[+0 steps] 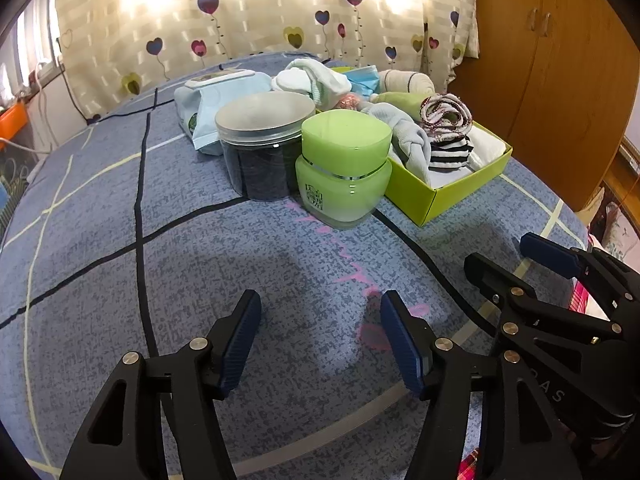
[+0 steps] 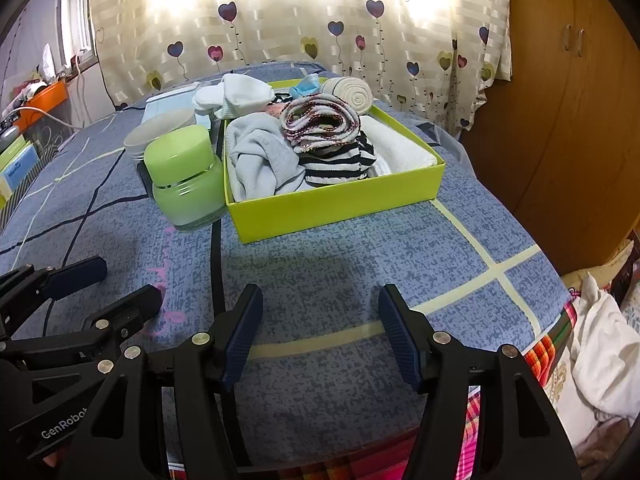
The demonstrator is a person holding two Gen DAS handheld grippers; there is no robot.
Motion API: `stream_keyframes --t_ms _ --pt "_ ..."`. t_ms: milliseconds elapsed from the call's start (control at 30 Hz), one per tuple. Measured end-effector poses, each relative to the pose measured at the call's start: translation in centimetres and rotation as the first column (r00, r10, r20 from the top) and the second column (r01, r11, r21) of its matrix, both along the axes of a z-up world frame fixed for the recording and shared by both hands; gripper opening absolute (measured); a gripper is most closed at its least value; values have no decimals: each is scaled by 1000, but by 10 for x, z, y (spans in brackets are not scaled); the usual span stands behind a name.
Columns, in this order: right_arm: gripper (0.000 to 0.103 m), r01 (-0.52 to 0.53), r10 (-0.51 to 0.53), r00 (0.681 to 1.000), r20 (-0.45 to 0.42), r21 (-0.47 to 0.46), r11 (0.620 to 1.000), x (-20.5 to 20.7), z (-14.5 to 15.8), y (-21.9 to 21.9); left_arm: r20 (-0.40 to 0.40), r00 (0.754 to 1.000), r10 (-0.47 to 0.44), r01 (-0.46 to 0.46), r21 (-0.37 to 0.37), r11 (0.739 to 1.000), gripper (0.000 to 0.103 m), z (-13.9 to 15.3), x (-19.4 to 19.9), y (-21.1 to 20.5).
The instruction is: Organize soft objects
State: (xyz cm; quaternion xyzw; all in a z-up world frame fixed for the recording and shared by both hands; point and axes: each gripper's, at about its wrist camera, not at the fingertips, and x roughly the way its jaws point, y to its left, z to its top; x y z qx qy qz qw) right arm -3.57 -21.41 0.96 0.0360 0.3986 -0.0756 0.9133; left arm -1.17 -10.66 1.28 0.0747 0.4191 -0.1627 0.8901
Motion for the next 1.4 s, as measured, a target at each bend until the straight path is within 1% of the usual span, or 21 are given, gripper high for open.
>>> stream_keyframes --t_ms 167,300,467,1400 --pt "65 37 -37 999 -4 2 999 0 0 -8 -6 1000 4 -4 -7 1000 65 0 1 1" --pt "65 37 -37 999 -4 -2 999 0 0 -9 -12 1000 2 -2 -10 1000 69 -1 1 0" --pt "65 37 -37 999 -2 -1 999 0 0 -9 -10 1000 3 -3 -6 1000 71 -1 -1 -1" --pt "66 38 -38 999 3 -3 999 -1 -1 -10 -9 1000 6 -6 -3 1000 73 -1 -1 0"
